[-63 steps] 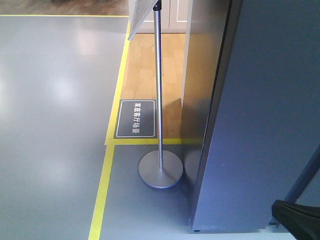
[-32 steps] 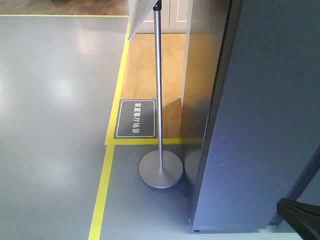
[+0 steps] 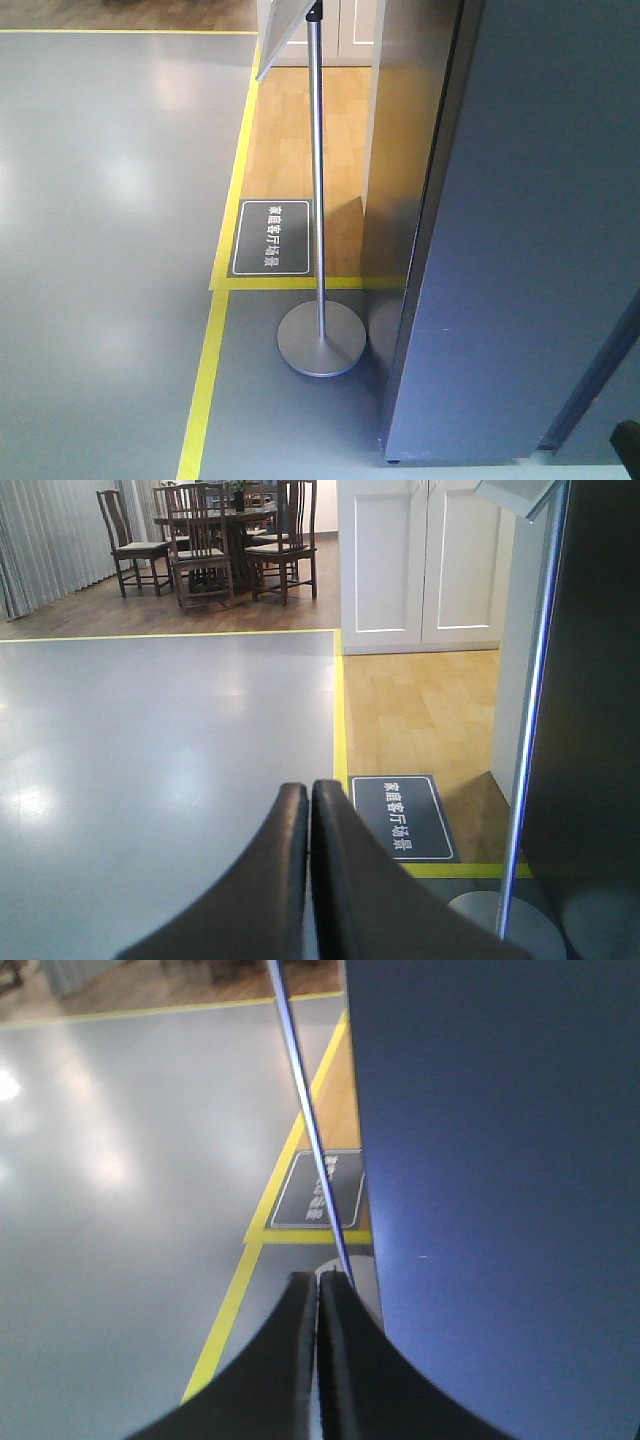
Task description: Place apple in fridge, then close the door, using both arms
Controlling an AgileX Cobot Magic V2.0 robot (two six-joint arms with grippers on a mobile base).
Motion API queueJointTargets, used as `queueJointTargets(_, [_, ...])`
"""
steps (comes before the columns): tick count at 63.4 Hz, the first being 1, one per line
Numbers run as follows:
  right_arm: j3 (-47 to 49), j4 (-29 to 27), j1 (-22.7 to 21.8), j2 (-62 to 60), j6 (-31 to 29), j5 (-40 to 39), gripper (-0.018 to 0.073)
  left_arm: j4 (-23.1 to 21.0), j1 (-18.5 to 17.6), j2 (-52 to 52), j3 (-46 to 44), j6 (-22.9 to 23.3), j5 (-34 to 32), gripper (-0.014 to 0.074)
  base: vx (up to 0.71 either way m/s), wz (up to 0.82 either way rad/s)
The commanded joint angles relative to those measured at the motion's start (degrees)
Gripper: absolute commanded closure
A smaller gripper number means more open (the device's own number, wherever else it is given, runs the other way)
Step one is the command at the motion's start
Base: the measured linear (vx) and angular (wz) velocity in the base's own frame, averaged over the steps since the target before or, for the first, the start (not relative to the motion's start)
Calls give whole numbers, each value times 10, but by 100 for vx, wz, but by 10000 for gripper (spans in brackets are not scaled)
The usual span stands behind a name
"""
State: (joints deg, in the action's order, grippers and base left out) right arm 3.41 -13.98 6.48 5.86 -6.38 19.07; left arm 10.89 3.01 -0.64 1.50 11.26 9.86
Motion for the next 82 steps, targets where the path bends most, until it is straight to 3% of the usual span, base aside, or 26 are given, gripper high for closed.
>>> queueJointTargets(1, [-8,70,-16,-32,98,-65,563,-5,0,-9,12,1,-39,603,0,0])
queueJointTargets(12, [-59,109,-54,-74,159,-147,563,-5,0,-9,12,1,-39,603,0,0])
queueJointTargets(28, [-58,152,-98,-74,156,-198,563,-5,0,-9,12,1,-39,603,0,0])
queueJointTargets(41, [-59,218,-98,-74,157,-244,563,-5,0,-9,12,1,-39,603,0,0])
queueJointTargets(82, [-58,222,-98,-74,157,-242,563,-5,0,-9,12,1,-39,603,0,0])
